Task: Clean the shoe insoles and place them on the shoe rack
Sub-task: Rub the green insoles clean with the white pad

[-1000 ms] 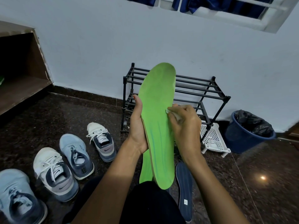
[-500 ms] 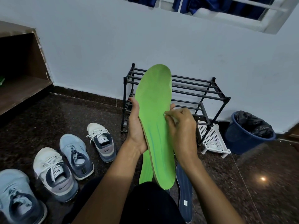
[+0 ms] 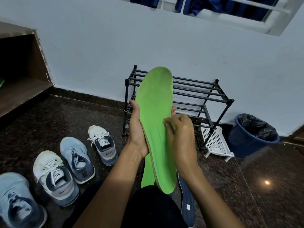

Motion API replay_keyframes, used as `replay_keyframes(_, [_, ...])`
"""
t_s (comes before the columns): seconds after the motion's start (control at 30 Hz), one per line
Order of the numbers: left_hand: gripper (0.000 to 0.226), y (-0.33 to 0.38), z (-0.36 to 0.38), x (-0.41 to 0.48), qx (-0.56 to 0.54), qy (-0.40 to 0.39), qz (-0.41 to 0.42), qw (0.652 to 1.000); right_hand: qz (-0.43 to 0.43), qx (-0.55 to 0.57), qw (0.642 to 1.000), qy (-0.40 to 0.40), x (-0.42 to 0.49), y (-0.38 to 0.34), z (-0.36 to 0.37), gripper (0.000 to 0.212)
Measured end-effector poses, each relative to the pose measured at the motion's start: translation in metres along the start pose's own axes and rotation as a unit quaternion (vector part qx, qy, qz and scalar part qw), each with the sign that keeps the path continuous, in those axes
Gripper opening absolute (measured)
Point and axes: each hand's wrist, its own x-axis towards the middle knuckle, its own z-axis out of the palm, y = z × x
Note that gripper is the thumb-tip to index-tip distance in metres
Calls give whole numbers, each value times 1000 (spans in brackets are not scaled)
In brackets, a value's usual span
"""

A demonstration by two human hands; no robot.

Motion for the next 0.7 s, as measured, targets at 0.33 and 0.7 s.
replay_keyframes(0.33, [98, -1, 0, 1, 23, -2, 1, 1000, 7, -12, 1000, 9, 5, 7, -1, 14])
replay_keyframes(0.7, [97, -1, 2, 1, -9, -8, 6, 1000, -19, -27, 999, -4, -10, -2, -3, 11])
